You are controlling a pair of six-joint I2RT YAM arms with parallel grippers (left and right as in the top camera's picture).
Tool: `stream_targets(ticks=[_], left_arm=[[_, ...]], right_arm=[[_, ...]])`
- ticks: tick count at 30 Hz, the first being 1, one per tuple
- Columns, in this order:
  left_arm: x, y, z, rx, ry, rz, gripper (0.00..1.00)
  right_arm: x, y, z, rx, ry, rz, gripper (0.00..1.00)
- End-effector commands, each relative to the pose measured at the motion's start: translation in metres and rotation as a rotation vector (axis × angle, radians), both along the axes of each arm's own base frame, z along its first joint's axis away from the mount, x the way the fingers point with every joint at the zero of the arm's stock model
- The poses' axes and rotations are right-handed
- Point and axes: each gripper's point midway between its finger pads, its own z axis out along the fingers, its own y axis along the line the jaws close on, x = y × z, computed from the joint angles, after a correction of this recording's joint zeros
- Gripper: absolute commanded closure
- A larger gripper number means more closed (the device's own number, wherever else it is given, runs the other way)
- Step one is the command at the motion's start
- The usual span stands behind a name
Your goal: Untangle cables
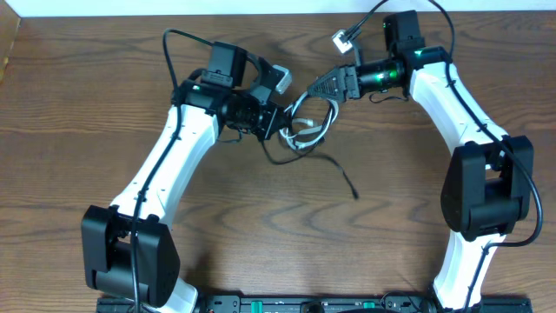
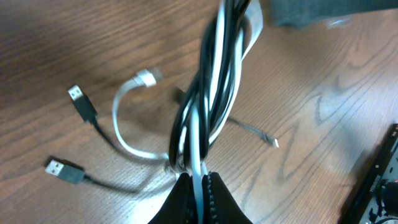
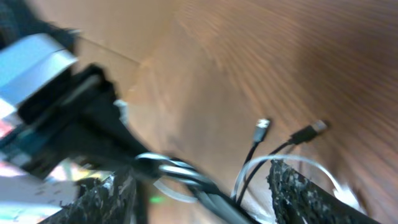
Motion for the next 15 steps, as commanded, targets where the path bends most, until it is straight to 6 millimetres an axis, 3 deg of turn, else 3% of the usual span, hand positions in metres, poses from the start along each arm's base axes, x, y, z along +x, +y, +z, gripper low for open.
stream_targets(ticks=[1,9,15], left_arm=[[0.006,0.011,0.007,-0.039,-0.02,-0.003,0.92],[0.009,0.021,0.015,-0.113,-0.002,0.016,0.93],[0.012,0.021,0.016,-0.13,0.036,0.07,0.93]], right_arm=[[-0.01,-0.001,0.023,0.133,0.024,0.061,0.35],[-0.015,-0.004,0.019,0.123,0.086,0.05,0.37],[-0.028,0.007,0.015,0.103,0.167,0.064,0.59]])
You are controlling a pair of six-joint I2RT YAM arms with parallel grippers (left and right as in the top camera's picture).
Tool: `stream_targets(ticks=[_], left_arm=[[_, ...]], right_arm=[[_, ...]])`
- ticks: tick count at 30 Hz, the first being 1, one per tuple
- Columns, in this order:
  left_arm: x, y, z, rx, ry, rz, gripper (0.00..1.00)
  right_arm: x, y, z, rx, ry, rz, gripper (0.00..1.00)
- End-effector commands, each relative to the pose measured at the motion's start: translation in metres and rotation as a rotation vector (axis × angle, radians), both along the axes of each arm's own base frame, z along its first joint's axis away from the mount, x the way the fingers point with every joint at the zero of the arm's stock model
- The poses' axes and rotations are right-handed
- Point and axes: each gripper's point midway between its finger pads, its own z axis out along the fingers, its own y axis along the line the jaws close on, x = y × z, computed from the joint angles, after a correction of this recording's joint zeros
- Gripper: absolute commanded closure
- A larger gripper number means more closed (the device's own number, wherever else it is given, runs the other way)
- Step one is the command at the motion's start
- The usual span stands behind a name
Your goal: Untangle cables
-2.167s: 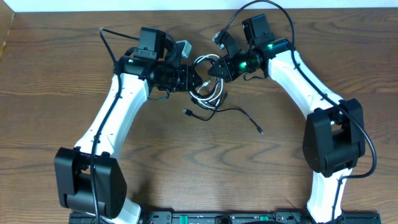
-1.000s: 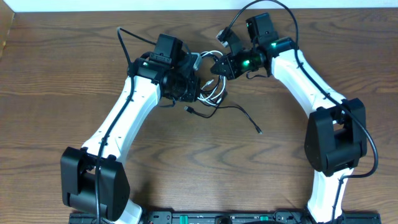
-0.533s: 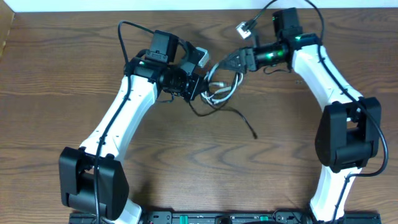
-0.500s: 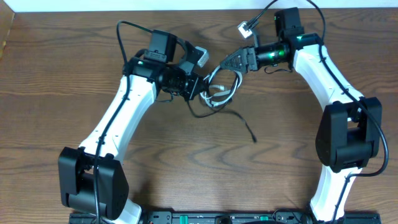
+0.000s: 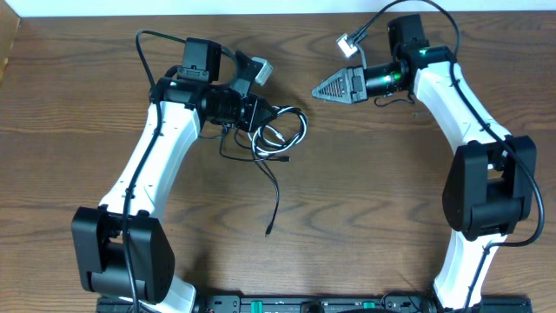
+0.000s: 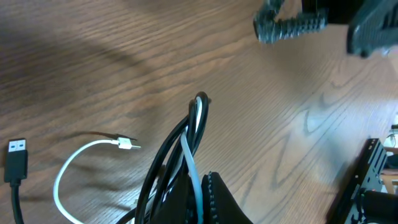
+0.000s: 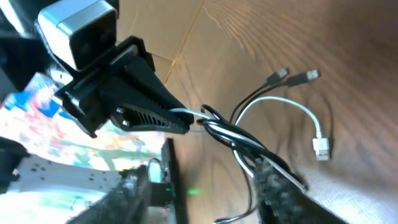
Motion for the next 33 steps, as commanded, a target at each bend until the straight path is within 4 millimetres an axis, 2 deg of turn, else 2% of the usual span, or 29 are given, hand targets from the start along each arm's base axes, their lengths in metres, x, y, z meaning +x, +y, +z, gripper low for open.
stream_targets(ticks=[1,3,6,9,12,14,19,26,33], left_arm=[[0.002,-0.003,0.006,-0.041,0.028,0.033,0.93],[0.006,-0.002,0.006,-0.041,0.034,0.064,0.93],[0.011,-0.003,0.01,-0.058,0.034,0.093,0.93],[0.017,-0.004,0.013,-0.09,0.067,0.153,0.93],[0.018,-0.003,0.014,-0.105,0.105,0.192,0.92],[0.017,-0.003,0.013,-0.11,0.125,0.208,0.93],[0.015,-0.004,0.014,-0.121,0.146,0.213,0.93],[0.018,0.001,0.016,-0.15,0.186,0.263,0.93],[0.014,-0.002,0.041,-0.322,0.21,0.181,0.92]], right_arm=[[-0.01,0.014,0.002,0.001,0.065,0.021,0.65],[-0.011,0.019,-0.006,-0.052,0.143,-0.008,0.69],[-0.012,0.028,-0.019,-0.143,0.259,-0.062,0.69],[-0.017,0.045,-0.026,-0.19,0.28,-0.072,0.68],[-0.011,0.056,-0.032,-0.234,0.272,-0.116,0.64],[-0.006,0.061,-0.028,-0.217,0.258,-0.124,0.63],[0.006,0.067,-0.02,-0.182,0.234,-0.153,0.63],[0.009,0.067,-0.025,-0.189,0.217,-0.165,0.61],[0.009,0.072,-0.034,-0.135,0.241,-0.17,0.59]])
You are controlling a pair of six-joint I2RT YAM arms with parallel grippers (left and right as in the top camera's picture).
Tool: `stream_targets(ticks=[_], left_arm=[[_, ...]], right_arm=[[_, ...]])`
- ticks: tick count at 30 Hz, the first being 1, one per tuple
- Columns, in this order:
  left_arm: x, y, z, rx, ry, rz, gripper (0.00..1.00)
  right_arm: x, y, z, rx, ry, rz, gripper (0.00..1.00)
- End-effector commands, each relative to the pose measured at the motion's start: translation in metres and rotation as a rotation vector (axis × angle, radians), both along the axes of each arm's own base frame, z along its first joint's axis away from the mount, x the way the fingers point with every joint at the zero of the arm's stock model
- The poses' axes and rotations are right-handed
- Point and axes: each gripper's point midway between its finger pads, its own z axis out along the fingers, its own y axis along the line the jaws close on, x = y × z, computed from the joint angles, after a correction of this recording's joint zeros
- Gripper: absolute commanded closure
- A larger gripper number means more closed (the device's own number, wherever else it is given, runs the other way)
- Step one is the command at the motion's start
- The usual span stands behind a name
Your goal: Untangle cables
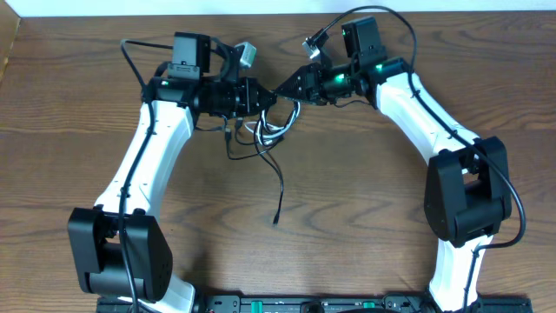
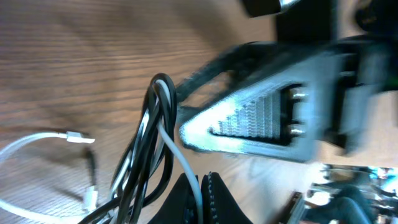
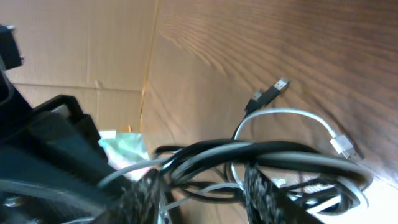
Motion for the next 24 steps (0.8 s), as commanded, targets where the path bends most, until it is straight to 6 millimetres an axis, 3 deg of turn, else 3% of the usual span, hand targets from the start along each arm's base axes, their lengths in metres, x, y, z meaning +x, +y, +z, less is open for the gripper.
stream_targets(ticks=[1,8,17,24], left_arm=[[-0.006,-0.003,0.018,-0.117,0.013,-0.04,0.93],[-0.005,-0.001,0.019,-0.128,0.024,-0.032,0.93],[-0.006,-0.005,0.039,-0.244,0.026,-0.064,0.93],[-0.001,0.003,0.056,-0.337,0.039,-0.053,0.93]], right_arm=[[-0.011,0.006,-0.006,0.063,0.07,0.019,0.59],[-0.02,0.014,0.005,0.21,0.007,0.107,0.6],[-0.035,0.016,0.033,0.329,-0.099,0.251,0.64],[-0.033,0.016,0.033,0.326,-0.124,0.247,0.62]])
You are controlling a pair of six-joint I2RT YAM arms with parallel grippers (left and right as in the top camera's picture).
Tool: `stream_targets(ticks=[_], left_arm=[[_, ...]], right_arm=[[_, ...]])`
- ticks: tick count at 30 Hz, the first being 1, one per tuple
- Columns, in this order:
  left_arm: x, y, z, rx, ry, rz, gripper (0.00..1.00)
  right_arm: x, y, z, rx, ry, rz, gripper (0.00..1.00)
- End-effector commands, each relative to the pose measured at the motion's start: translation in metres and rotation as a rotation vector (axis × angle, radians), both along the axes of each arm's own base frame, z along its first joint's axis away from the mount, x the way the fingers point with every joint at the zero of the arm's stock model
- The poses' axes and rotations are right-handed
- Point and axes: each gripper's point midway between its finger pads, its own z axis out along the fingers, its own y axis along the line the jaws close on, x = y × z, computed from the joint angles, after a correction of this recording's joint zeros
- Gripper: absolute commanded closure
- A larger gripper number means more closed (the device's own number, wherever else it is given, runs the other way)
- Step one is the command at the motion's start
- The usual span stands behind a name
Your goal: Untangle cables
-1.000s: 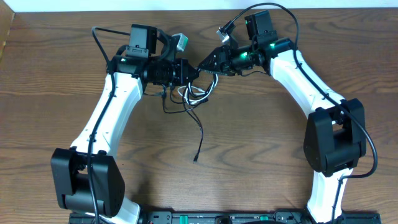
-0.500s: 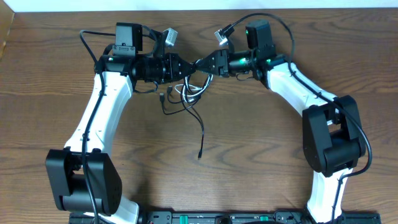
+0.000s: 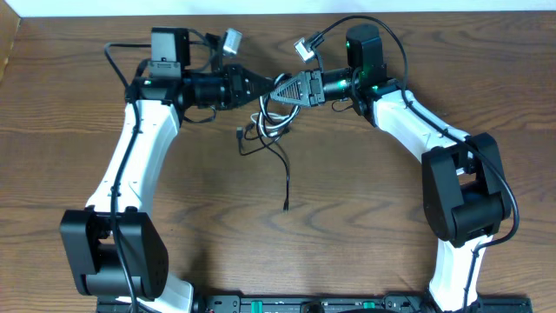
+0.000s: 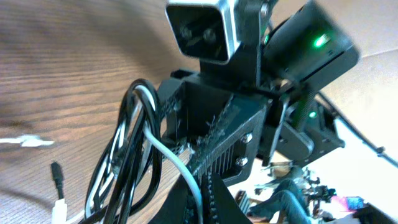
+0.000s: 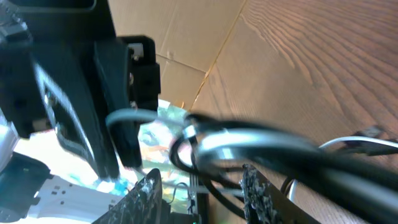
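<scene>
A tangle of black and white cables [image 3: 271, 117] hangs between the two grippers at the back middle of the table. My left gripper [image 3: 258, 87] is shut on a white strand [image 4: 171, 155] of the bundle [image 4: 127, 155], its tip [image 4: 203, 202] at the bottom of the left wrist view. Tip to tip with it, my right gripper [image 3: 280, 89] is open. Its fingers [image 5: 146, 196] stand wide apart with the blurred bundle [image 5: 261, 146] crossing above them. One black strand [image 3: 287, 187] trails toward the front.
The wooden table [image 3: 391, 226] carries both arms, whose bases stand at the front edge. Loose plugs of the tangle lie on the wood below the grippers, among them a white one [image 4: 25, 142]. A cardboard wall stands behind the table.
Both grippers have shifted a little to the left at the back of the table. The right wrist is now level, with the bundle crossing its open fingers. The trailing black end sits slightly farther back.
First both grippers were at the bundle in mid table, the left shut on it. Then the left held it off to the left and the right stood open and apart. Later the right gripper was at the bundle again, and now the two tips meet farther back.
</scene>
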Motion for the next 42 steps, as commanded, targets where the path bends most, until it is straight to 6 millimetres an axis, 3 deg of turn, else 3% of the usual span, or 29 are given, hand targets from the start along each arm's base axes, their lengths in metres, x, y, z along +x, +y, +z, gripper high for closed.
stream_targets(ticks=[1,19,21,25,36,42], left_arm=[[-0.005,-0.001,0.014,-0.082,0.029,-0.027,0.92],[-0.005,-0.001,0.015,-0.099,0.085,-0.008,0.93],[-0.005,-0.001,0.015,-0.099,0.085,-0.008,0.93],[-0.005,-0.001,0.015,-0.099,0.085,-0.009,0.93],[-0.004,0.0,0.013,-0.067,-0.001,-0.032,0.93],[-0.001,0.009,-0.009,0.045,0.029,0.029,0.92]], right_arm=[[-0.005,0.002,0.0,0.009,-0.004,0.025,0.62],[-0.011,0.016,0.01,0.039,-0.081,0.049,0.64],[-0.009,0.017,0.009,0.034,-0.077,0.038,0.68],[-0.007,0.017,0.009,0.029,-0.08,0.025,0.99],[-0.006,0.009,0.01,0.041,-0.079,0.039,0.99],[-0.003,-0.009,0.014,0.065,-0.089,0.058,0.99]])
